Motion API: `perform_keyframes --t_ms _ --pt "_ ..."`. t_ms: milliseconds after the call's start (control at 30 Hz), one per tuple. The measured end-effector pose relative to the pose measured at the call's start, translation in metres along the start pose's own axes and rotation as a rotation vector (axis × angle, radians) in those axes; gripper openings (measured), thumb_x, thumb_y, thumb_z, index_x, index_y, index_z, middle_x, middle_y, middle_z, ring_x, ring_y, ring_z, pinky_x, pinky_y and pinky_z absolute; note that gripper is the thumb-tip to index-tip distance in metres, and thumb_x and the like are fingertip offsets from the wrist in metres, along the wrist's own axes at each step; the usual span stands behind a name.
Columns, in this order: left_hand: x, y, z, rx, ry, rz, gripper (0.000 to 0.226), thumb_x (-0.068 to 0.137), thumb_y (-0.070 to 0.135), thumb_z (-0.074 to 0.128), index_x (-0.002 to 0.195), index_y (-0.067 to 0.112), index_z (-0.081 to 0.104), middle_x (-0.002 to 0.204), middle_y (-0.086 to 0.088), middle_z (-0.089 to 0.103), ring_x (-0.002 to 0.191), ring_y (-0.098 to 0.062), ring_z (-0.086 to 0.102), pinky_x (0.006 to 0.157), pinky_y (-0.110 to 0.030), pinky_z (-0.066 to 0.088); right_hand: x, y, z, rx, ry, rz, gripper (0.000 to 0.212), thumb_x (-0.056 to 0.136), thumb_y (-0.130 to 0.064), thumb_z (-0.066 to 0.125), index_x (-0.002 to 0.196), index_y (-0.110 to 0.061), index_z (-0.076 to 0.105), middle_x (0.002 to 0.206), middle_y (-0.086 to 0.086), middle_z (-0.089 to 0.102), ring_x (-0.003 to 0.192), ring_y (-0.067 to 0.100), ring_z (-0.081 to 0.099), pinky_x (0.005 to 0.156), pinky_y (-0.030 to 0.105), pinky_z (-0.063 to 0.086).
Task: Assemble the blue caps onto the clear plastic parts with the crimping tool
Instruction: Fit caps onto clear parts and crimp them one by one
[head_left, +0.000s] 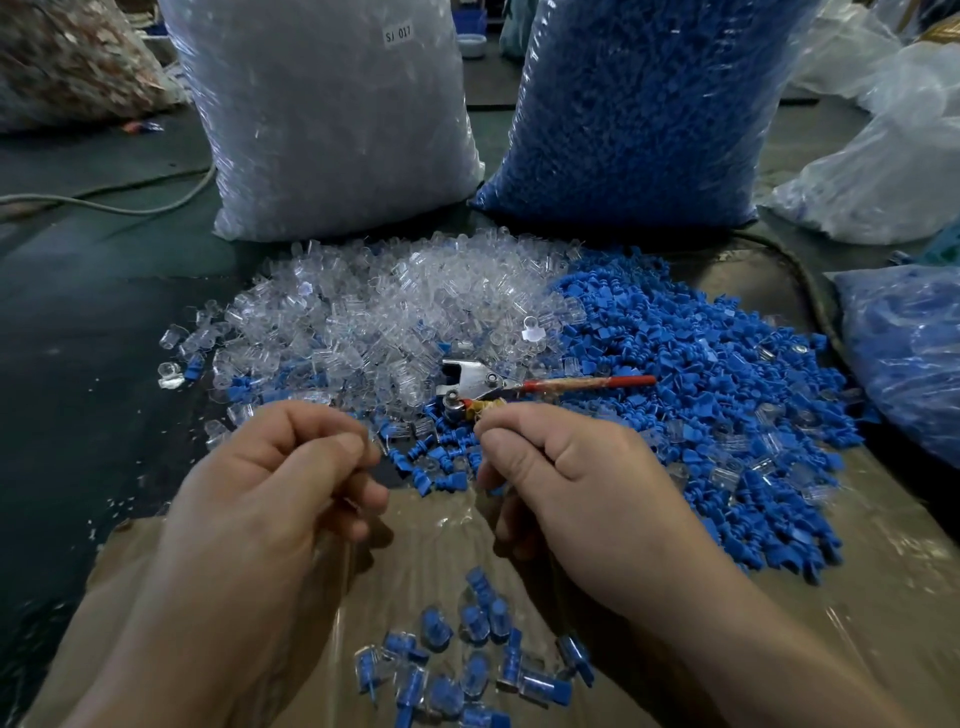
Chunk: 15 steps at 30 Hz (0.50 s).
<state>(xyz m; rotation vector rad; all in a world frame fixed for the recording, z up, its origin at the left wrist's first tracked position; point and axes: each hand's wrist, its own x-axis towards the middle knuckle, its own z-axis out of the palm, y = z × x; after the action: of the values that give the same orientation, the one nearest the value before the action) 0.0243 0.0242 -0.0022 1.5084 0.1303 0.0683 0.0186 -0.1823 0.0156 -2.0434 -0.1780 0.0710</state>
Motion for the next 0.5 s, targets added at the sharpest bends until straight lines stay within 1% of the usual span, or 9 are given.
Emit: perform_keyframes --t_ms 67,133,200,233,300,333,367,433,500 --pt "-0.004 0.0 0.002 0.07 -0.076 -0.001 0.019 0.069 0.03 0.073 0.084 0.019 0.075 0.075 -0.014 0.073 0.058 -0.024 0.068 0.045 -0.024 0.049 -0.002 -0.002 0.003 0.141 -0.033 0.045 0.016 0.1 -0.031 0.05 0.093 -0.034 0.065 0.079 0.0 0.069 0.059 0.015 0.068 0.054 0.036 0.06" --pt "-0.008 -0.002 0.007 0.062 -0.152 -0.059 0.037 0.059 0.042 0.077 0.087 0.018 0.074 0.073 -0.018 0.072 0.057 -0.027 0.066 0.051 -0.032 0.05 -0.003 -0.003 0.003 0.329 -0.047 0.105 0.014 0.099 -0.026 0.054 0.092 -0.029 0.066 0.079 0.008 0.07 0.06 0.026 0.068 0.056 0.045 0.06" --pt "-0.011 -0.003 0.012 0.101 -0.163 -0.062 0.04 0.055 0.046 0.079 0.086 0.022 0.074 0.068 -0.013 0.07 0.056 -0.022 0.062 0.054 -0.034 0.049 -0.004 -0.004 0.002 0.44 -0.07 0.132 0.011 0.097 -0.026 0.059 0.093 -0.028 0.068 0.078 0.01 0.071 0.063 0.027 0.068 0.06 0.048 0.06" --pt "-0.011 -0.005 0.013 0.157 -0.153 -0.034 0.035 0.057 0.045 0.08 0.086 0.025 0.073 0.064 -0.007 0.068 0.054 -0.018 0.06 0.051 -0.031 0.049 -0.004 -0.004 0.001 0.448 -0.072 0.118 0.009 0.095 -0.027 0.062 0.094 -0.029 0.07 0.078 0.007 0.072 0.066 0.023 0.069 0.062 0.044 0.061" --pt "-0.01 -0.004 0.014 0.231 -0.134 0.019 0.025 0.062 0.042 0.078 0.082 0.029 0.072 0.058 0.0 0.064 0.048 -0.013 0.056 0.045 -0.023 0.046 -0.003 -0.002 0.0 0.32 -0.003 0.018 0.008 0.089 -0.033 0.067 0.096 -0.035 0.071 0.086 -0.004 0.071 0.077 0.009 0.069 0.069 0.026 0.058" --pt "-0.009 -0.003 0.014 0.23 -0.13 0.024 0.026 0.061 0.043 0.078 0.081 0.029 0.072 0.057 0.001 0.062 0.047 -0.012 0.055 0.043 -0.022 0.045 -0.003 -0.003 -0.001 0.256 0.033 -0.025 0.012 0.086 -0.038 0.067 0.097 -0.038 0.072 0.09 -0.009 0.07 0.083 0.004 0.068 0.073 0.019 0.055" --pt "-0.01 -0.002 0.015 0.199 -0.133 0.005 0.028 0.059 0.044 0.08 0.08 0.028 0.072 0.056 0.0 0.062 0.045 -0.013 0.055 0.042 -0.024 0.045 -0.003 -0.004 -0.001 0.229 0.053 -0.048 0.016 0.082 -0.043 0.066 0.097 -0.04 0.071 0.093 -0.012 0.07 0.087 0.002 0.066 0.075 0.016 0.053" --pt "-0.012 0.002 0.018 0.11 -0.149 -0.058 0.032 0.056 0.038 0.09 0.078 0.025 0.07 0.055 -0.007 0.062 0.043 -0.016 0.053 0.039 -0.027 0.043 -0.005 -0.006 0.0 0.231 0.05 -0.063 0.02 0.08 -0.047 0.065 0.099 -0.043 0.07 0.092 -0.018 0.071 0.086 0.0 0.066 0.073 0.016 0.053" --pt "-0.014 0.003 0.022 0.065 -0.151 -0.095 0.036 0.053 0.043 0.084 0.079 0.024 0.069 0.057 -0.013 0.064 0.041 -0.019 0.053 0.038 -0.026 0.041 -0.006 -0.009 0.001 0.173 0.039 -0.11 0.016 0.086 -0.043 0.067 0.103 -0.043 0.067 0.093 -0.022 0.07 0.087 -0.002 0.065 0.073 0.018 0.052"
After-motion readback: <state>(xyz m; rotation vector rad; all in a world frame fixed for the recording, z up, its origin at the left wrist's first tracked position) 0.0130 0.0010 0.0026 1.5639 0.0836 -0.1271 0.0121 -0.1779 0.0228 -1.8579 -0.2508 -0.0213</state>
